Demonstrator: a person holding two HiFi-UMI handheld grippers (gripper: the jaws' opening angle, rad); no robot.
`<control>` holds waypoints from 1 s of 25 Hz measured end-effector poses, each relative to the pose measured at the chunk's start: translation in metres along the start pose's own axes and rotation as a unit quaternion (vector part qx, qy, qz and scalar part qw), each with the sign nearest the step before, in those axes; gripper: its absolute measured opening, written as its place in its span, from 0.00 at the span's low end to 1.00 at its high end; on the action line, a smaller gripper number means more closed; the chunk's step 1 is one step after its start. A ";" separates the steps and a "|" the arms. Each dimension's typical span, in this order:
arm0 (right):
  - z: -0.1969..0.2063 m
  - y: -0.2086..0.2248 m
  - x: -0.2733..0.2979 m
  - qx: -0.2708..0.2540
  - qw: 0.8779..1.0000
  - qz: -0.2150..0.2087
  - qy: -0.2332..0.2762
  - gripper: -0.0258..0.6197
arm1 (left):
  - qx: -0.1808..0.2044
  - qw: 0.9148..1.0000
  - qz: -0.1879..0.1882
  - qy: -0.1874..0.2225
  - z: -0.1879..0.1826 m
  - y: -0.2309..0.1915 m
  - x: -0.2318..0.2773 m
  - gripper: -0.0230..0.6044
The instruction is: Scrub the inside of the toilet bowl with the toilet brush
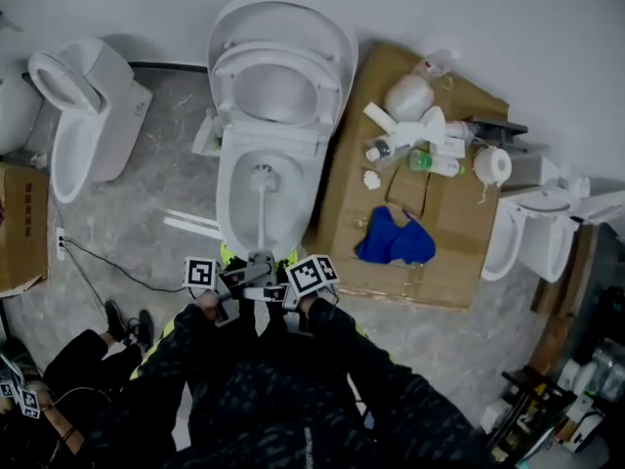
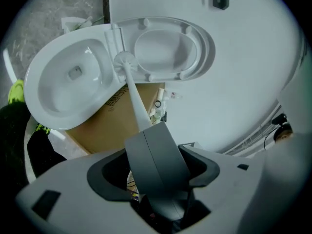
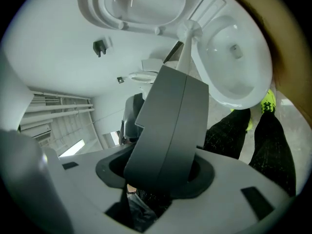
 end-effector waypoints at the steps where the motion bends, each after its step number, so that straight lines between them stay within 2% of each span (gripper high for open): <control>1: -0.008 0.009 0.002 0.009 1.000 0.002 0.002 0.36 | -0.013 1.000 -0.001 0.000 -0.006 -0.010 0.002 0.52; 6: -0.048 0.059 0.016 0.042 0.999 0.021 0.001 0.36 | -0.065 0.998 0.002 0.003 -0.043 -0.071 0.006 0.50; 13: -0.105 0.130 0.041 0.065 0.997 0.042 0.003 0.36 | -0.102 0.994 0.027 0.002 -0.098 -0.150 0.011 0.47; 20: -0.150 0.180 0.060 0.086 0.995 0.043 0.026 0.36 | -0.122 0.992 0.023 -0.004 -0.141 -0.207 0.013 0.47; 25: -0.175 0.198 0.068 0.086 0.994 0.039 0.048 0.36 | -0.111 0.993 0.019 -0.021 -0.166 -0.228 0.016 0.47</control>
Point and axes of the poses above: the fingertips, and each gripper's own axes: x forward along the fingers, y to its right, z out of its underside, the point moved 4 cm from there along -x, backward along the fingers
